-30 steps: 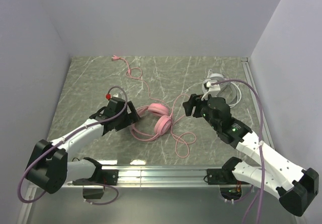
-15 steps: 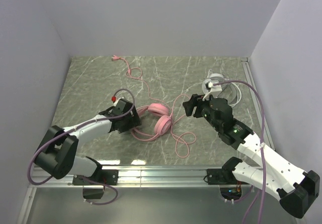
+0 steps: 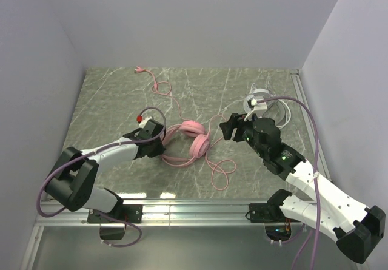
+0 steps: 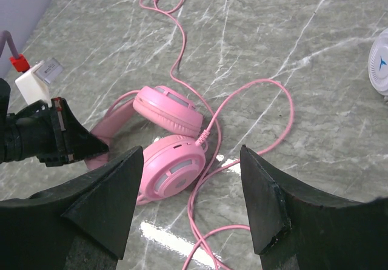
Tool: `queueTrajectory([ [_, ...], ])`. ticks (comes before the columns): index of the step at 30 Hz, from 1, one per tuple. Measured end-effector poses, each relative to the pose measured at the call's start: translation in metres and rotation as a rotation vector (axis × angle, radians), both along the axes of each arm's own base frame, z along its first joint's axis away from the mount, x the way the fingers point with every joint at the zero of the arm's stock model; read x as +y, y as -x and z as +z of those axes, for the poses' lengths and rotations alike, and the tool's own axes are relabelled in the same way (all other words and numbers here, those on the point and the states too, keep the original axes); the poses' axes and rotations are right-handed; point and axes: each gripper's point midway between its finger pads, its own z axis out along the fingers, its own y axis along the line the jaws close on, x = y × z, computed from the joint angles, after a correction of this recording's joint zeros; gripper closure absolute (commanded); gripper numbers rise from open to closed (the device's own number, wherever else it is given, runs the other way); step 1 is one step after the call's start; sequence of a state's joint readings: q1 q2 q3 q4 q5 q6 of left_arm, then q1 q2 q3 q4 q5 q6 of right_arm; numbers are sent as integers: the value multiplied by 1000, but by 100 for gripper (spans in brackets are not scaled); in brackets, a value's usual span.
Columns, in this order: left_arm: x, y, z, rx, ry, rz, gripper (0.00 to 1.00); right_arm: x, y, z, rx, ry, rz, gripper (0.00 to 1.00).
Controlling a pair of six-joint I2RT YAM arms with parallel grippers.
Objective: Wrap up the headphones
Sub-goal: Pass the headphones from the right arm to the left
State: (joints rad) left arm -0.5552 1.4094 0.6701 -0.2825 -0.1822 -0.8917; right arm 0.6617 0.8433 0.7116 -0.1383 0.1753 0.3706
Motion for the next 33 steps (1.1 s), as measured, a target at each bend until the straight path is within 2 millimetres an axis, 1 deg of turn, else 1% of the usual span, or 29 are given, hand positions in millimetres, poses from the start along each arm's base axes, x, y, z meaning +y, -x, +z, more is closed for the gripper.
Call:
queueTrajectory([
  [6, 7, -1, 2, 7, -47, 9, 100, 1, 0, 1, -1, -5, 8, 28],
  [9, 10, -1, 8, 12, -71, 9, 100, 4, 0, 0, 1, -6, 19, 28],
  [11, 11, -2, 16, 5, -77, 3, 100, 8, 0, -2, 8, -8, 38, 27],
  [15, 15, -2, 33, -16, -100, -14, 100, 23, 0, -18, 63, 16, 107, 24],
  [18, 17, -2, 40, -17, -116, -23, 100, 36, -2, -37, 135, 53, 160, 16],
  [21, 19, -1, 42, -11, -133, -44, 100, 44, -4, -53, 191, 89, 192, 14],
  [23, 20, 1, 43, -5, -150, -70, 100, 46, -5, -58, 208, 110, 204, 14],
  [24, 20, 2, 44, -3, -157, -82, 100, 46, -5, -60, 212, 118, 211, 16],
  [26, 18, 2, 47, -2, -167, -106, 100, 48, -5, -59, 206, 121, 222, 16],
  [29, 12, 1, 51, -5, -177, -138, 100, 50, -9, -50, 156, 94, 219, 14],
  [30, 11, 0, 51, -6, -178, -142, 100, 49, -10, -48, 133, 87, 216, 11],
  [32, 9, 0, 53, -6, -180, -148, 100, 46, -9, -45, 60, 66, 216, 10],
  [33, 9, 0, 53, -7, -182, -148, 100, 43, -6, -47, 35, 67, 219, 10],
])
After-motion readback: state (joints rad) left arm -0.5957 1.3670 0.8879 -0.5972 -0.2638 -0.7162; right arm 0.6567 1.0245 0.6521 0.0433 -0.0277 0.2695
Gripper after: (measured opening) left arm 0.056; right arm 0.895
